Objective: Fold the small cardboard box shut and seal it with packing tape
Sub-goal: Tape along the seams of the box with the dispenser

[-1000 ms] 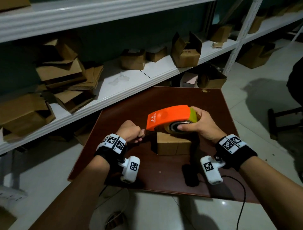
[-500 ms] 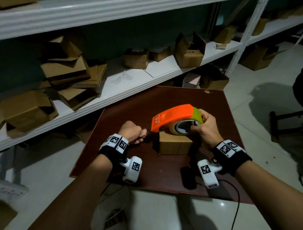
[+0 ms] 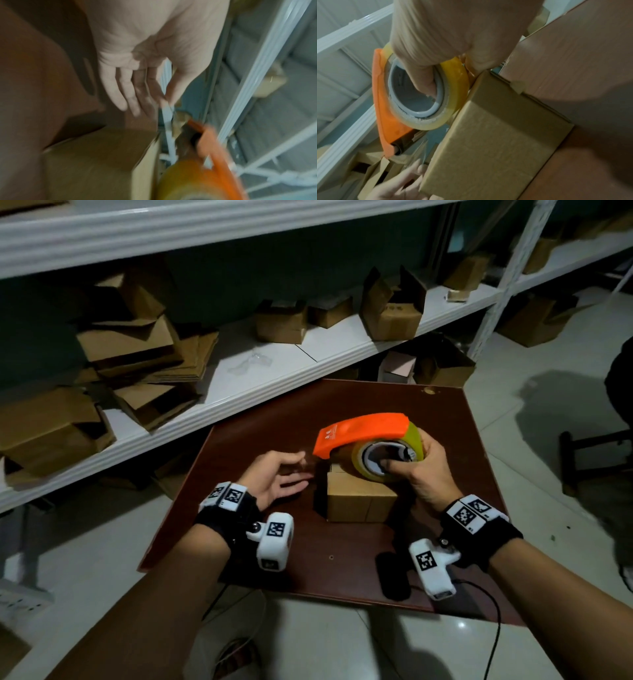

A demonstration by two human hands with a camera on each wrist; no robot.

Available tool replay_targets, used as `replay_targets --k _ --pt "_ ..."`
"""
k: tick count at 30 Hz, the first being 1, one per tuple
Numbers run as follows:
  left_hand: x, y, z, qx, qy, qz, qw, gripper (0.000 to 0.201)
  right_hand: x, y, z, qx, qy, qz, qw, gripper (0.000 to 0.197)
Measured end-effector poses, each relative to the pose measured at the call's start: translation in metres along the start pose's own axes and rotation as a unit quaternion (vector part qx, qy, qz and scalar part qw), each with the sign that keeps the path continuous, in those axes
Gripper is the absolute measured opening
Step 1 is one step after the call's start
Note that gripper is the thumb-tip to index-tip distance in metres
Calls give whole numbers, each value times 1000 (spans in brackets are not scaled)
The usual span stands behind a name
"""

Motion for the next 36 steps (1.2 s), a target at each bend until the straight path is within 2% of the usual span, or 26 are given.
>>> replay_targets --k 6,10,17,24,29,36 --pt "-3 6 2 -25 18 -30 999 14 1 -2 0 -2 2 -2 1000 58" --pt "-4 2 2 9 21 -50 998 15 -1 -2 -1 -3 2 -6 1000 57" --pt "-9 -8 4 6 11 -88 996 5 0 -3 -2 -5 4 -5 1000 59" --pt "1 -1 2 -1 -8 -35 999 6 -1 -3 -3 -9 13 -8 1000 58" --pt "0 6 -12 -21 -6 -7 1000 11 -5 -3 -7 -36 26 -8 999 47" --pt "-2 16 -35 -27 -6 27 999 18 -7 -6 -9 -37 33 -28 998 54"
Point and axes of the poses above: each hand's wrist, its own x-axis towards the middle knuckle, its own y-axis out of the back of the hand, z = x × y, the point moved 6 cm from there along x, towards the middle knuckle, and after that the axes turned 3 degrees about -y, right-handed, at the moved point
